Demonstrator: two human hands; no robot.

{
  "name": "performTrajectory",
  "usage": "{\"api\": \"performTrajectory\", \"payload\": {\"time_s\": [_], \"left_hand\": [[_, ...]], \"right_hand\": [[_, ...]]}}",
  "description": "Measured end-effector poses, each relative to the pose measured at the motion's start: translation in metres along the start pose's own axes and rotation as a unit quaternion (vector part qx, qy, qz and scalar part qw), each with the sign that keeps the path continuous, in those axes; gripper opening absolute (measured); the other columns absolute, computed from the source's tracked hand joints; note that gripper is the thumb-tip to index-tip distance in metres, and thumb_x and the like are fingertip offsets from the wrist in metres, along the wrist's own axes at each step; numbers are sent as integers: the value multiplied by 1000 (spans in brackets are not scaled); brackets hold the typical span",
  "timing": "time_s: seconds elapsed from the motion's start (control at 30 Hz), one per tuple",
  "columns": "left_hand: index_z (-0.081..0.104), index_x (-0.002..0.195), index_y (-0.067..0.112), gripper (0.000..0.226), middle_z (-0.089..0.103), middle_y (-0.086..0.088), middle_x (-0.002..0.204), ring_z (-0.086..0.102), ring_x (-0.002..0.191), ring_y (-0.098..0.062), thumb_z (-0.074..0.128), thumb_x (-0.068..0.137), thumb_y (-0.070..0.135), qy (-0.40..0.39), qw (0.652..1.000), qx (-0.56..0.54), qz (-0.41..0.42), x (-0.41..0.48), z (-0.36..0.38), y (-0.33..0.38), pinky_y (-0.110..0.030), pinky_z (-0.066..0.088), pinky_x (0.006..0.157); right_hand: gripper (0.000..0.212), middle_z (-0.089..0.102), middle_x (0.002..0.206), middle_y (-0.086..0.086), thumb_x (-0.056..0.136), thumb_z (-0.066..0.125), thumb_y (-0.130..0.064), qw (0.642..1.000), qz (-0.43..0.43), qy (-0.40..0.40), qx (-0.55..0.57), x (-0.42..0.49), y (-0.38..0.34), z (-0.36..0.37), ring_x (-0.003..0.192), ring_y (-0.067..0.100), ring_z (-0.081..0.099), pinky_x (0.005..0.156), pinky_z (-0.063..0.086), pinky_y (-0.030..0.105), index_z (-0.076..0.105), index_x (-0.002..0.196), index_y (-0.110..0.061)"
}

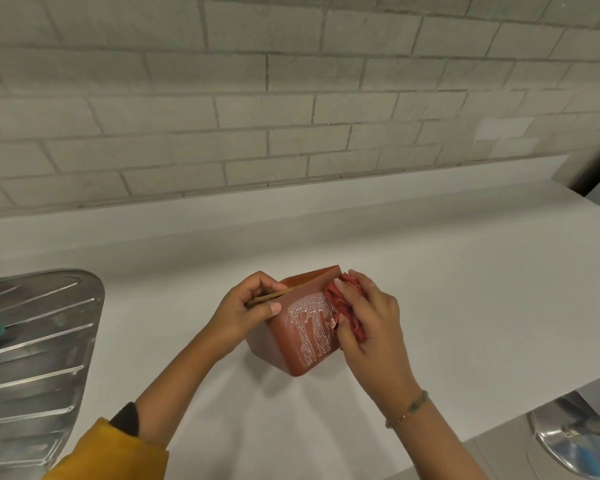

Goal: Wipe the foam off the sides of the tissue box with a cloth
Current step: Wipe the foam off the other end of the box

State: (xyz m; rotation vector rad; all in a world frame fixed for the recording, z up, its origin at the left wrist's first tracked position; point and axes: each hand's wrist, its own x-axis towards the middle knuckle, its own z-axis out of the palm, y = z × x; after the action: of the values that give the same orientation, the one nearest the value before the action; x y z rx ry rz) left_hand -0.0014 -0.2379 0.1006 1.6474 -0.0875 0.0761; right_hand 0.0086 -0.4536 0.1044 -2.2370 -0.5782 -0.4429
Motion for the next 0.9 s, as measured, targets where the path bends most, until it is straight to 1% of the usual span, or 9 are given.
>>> {"api": "performTrajectory", "payload": {"time_s": [0.1,0.2,0.37,0.43,0.5,0.6,0.67,0.77,0.9], "left_hand": [[65,78,34,19,71,7,87,65,83,-7,60,62,41,32,999,1,7,3,-1,1,-17,49,73],[66,74,35,17,70,7,85,65,82,-9,59,61,42,50,999,0,7,6,-3,2,-18,49,73],[67,75,35,15,73,11,88,67,83,-5,63,61,40,35,999,-12,9,5,-2,0,-13,49,71],[67,75,35,15,73,12,88,67,83,-6,63,62,41,39,999,-15,4,6,-4,0,-12,49,71],[66,75,34,16,73,10,88,67,83,-6,63,62,41,44,999,-20,-1,7,-6,0,-12,49,71],[66,75,32,17,72,11,83,66,78,-4,62,62,42,55,998,-24,-2,8,-7,-1,-10,47,68],[66,75,32,17,72,13,81,65,76,-1,60,62,41,59,998,-25,0,9,-6,-2,-8,46,67],[66,73,32,17,71,13,79,64,74,0,59,61,42,66,998,-21,-1,11,-5,-3,-8,46,66],[68,72,32,18,72,11,79,65,76,-4,60,60,43,69,997,-26,-3,13,-9,-3,-11,47,68]], "right_hand": [[44,46,140,-5,86,43,-23,997,-59,-32,-42,-4,-1,-2,108,15,38,96,29,12,55,129,-25],[43,44,140,-7,85,47,-21,991,-106,-65,-55,-19,6,-5,107,16,40,97,32,14,53,128,-27],[43,35,134,-17,87,45,-21,998,-49,-32,18,-18,10,-7,115,13,40,101,32,10,52,128,-30],[42,33,129,-18,90,47,-14,998,7,-10,60,-5,6,-1,113,21,46,96,47,28,54,129,-25],[41,36,127,-15,92,49,-10,996,52,-2,71,9,-1,4,107,23,48,79,55,42,53,131,-22],[38,45,126,-10,91,48,-19,999,45,15,25,17,-8,6,106,6,38,83,44,20,51,129,-22],[37,49,125,-6,89,48,-22,1000,23,12,-2,15,-11,4,106,6,39,84,34,10,56,125,-20],[37,52,125,1,89,46,-25,999,-20,-7,-33,2,-10,-2,106,15,47,87,34,10,60,123,-15],[37,45,125,-7,85,55,-21,995,-81,-47,-33,-18,2,-11,109,16,47,88,45,19,57,122,-24]]}}
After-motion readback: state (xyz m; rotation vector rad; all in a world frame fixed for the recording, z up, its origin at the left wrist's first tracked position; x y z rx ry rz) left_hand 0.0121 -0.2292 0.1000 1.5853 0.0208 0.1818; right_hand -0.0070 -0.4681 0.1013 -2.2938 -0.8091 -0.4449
